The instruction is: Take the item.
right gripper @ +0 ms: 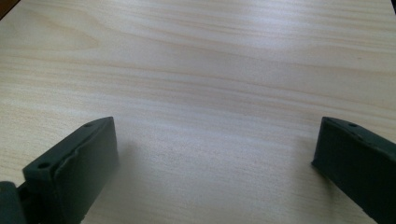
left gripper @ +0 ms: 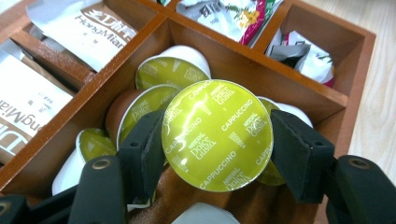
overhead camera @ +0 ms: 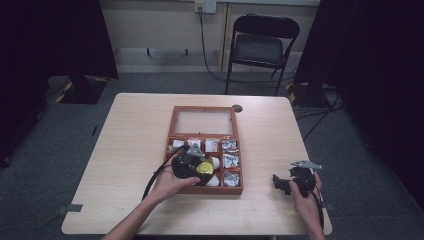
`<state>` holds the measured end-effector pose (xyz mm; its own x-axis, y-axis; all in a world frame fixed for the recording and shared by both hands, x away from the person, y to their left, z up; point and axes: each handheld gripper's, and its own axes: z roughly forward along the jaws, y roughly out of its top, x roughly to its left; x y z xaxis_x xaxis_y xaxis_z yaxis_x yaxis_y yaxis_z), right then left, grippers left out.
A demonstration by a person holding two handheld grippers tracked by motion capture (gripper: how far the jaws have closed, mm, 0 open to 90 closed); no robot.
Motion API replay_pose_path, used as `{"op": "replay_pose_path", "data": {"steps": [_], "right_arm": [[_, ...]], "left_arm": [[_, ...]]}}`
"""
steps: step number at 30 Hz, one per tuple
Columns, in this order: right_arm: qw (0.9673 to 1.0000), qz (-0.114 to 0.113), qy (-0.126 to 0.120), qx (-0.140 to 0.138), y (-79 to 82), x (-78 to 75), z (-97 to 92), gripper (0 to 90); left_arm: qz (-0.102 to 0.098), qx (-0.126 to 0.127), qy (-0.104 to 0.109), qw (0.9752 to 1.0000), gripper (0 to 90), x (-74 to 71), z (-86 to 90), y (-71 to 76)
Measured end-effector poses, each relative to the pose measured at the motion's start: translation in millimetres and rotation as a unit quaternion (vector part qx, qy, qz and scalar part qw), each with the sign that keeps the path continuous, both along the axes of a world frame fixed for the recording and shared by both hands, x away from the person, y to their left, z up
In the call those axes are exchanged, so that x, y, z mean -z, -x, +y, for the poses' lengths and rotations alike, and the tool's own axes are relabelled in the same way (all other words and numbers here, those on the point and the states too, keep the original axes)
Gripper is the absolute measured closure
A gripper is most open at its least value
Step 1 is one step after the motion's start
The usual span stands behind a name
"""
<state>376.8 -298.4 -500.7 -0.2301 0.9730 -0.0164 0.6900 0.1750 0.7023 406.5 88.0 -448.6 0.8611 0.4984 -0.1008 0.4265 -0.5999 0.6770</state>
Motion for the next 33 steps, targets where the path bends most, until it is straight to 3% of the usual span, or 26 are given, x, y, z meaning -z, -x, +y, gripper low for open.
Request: {"op": "replay_pose_path", "data": {"steps": [11, 16, 17, 19, 25, 33], "right_arm": [[1.0, 0.0, 0.0, 0.0, 0.0, 0.0, 0.0, 0.0], [1.0, 0.0, 0.0, 0.0, 0.0, 0.0, 0.0, 0.0], [1.0, 0.0, 0.0, 0.0, 0.0, 0.0, 0.0, 0.0], [1.0, 0.0, 0.0, 0.0, 0.0, 0.0, 0.0, 0.0], [1.0, 0.0, 0.0, 0.0, 0.0, 0.0, 0.0, 0.0], [1.0, 0.0, 0.0, 0.0, 0.0, 0.0, 0.0, 0.0]], "left_arm": [[-0.003, -0.003, 0.016, 0.9999, 38.0, -6.3, 5.6, -0.8], [-0.013, -0.001, 0.026, 0.9996, 38.1, -14.8, 7.8, 1.6], [-0.013, -0.001, 0.026, 0.9996, 38.1, -14.8, 7.8, 1.6], [-0.032, 0.001, 0.012, 0.9994, 38.1, -17.6, 5.5, 4.8], [-0.027, 0.017, 0.024, 0.9992, 38.1, -22.6, 2.2, 8.0], [-0.038, 0.02, 0.029, 0.9987, 38.1, -30.6, 14.6, 10.4]]}}
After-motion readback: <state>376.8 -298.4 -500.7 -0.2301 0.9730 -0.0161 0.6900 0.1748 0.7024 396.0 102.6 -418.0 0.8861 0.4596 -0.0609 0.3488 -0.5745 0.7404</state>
